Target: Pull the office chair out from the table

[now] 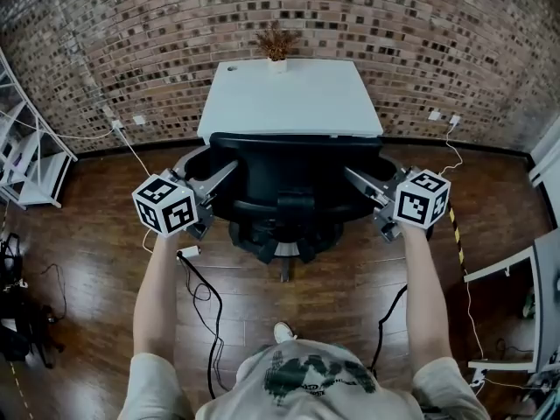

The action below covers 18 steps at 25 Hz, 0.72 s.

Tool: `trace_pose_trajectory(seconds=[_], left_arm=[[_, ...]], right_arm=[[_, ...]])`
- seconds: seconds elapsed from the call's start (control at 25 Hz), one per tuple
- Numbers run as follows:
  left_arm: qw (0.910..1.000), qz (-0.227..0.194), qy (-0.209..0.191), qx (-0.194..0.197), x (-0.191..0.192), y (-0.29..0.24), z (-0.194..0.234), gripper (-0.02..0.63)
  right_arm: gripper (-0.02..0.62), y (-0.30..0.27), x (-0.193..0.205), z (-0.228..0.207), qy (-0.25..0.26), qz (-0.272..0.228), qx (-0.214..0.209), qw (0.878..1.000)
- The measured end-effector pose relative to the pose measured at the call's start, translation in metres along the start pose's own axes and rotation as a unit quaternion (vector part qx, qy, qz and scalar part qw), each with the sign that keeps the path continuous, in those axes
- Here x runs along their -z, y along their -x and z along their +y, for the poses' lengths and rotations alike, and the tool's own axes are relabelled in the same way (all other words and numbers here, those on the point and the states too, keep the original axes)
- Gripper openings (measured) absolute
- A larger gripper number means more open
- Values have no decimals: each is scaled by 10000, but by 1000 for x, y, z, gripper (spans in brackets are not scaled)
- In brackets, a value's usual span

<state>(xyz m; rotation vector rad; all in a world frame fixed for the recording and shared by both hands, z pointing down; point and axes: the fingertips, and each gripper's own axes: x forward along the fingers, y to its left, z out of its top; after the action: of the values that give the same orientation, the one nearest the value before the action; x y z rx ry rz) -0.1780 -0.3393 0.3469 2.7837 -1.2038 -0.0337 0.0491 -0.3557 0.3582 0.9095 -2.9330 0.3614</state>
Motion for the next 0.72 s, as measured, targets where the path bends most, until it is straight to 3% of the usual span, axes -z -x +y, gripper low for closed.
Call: trace_pose_trajectory(seconds=[0.72], left_arm=[[9998,-12,69,-209,15,68,-106,262]], right_arm=[[250,88,25,73,90,3,-160,9998]])
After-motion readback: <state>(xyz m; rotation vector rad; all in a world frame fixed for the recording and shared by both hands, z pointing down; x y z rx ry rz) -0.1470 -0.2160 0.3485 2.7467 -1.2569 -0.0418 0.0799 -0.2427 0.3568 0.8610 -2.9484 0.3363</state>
